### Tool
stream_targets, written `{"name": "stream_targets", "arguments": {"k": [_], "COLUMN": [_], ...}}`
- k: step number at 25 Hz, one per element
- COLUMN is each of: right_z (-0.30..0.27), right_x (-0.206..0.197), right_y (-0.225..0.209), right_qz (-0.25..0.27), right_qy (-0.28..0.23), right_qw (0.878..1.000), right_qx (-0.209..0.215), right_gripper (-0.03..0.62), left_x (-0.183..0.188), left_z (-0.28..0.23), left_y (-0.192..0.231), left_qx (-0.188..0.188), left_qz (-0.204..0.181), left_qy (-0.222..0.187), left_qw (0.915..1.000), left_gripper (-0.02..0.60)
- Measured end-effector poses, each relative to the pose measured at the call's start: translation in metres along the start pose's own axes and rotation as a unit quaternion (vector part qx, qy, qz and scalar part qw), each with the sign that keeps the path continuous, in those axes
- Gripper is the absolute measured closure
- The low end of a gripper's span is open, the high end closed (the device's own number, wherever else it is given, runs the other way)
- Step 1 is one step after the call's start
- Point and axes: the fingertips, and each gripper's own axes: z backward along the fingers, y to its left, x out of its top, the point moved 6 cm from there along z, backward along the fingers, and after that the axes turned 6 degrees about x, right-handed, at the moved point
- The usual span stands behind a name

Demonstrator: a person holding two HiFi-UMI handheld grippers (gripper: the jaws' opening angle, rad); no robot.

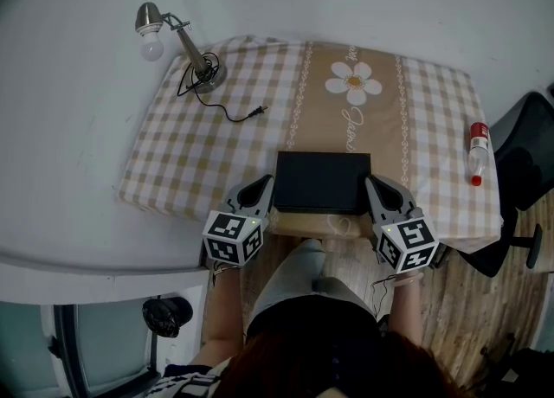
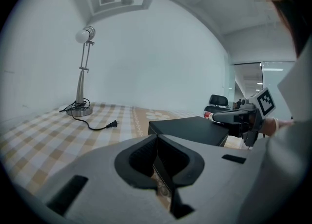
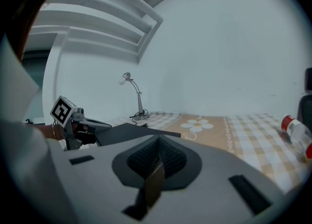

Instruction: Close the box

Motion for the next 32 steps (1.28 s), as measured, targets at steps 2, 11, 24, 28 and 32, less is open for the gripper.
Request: {"name": "stream_targets", "arguments": {"k": [2, 11, 24, 28, 32], "right_z": [0.004, 0.022, 0.041, 0.04, 0.04], "right_x": [-0.002, -0.001, 0.005, 0.01, 0.01], "right_y": [0.004, 0.026, 0.046, 0.052, 0.054], "right_qz": [0.008, -0.006, 0.04, 0.052, 0.044], "right_qy": [0.004, 0.002, -0.013, -0.026, -0.031], "right_qw": [1.0, 1.0, 0.998, 0.997, 0.998], "right_qx": [0.0, -0.016, -0.053, -0.054, -0.043], "right_gripper": [0.577, 0.577, 0.577, 0.577, 0.577], "left_x": [0.0, 0.002, 0.024, 0.034, 0.039], "left_z": [0.004, 0.031, 0.05, 0.049, 0.051], "left_y": [-0.003, -0.017, -0.05, -0.058, -0.064], "left_qx": [0.003, 0.005, 0.002, 0.003, 0.012], "left_qz": [0.0, -0.009, -0.027, -0.026, -0.019], "left_qy": [-0.004, -0.021, -0.07, -0.091, -0.103], "left_qw": [1.0, 0.9997, 0.9972, 0.9955, 0.9944], "left_gripper": [0.555, 0.555, 0.555, 0.555, 0.555]}}
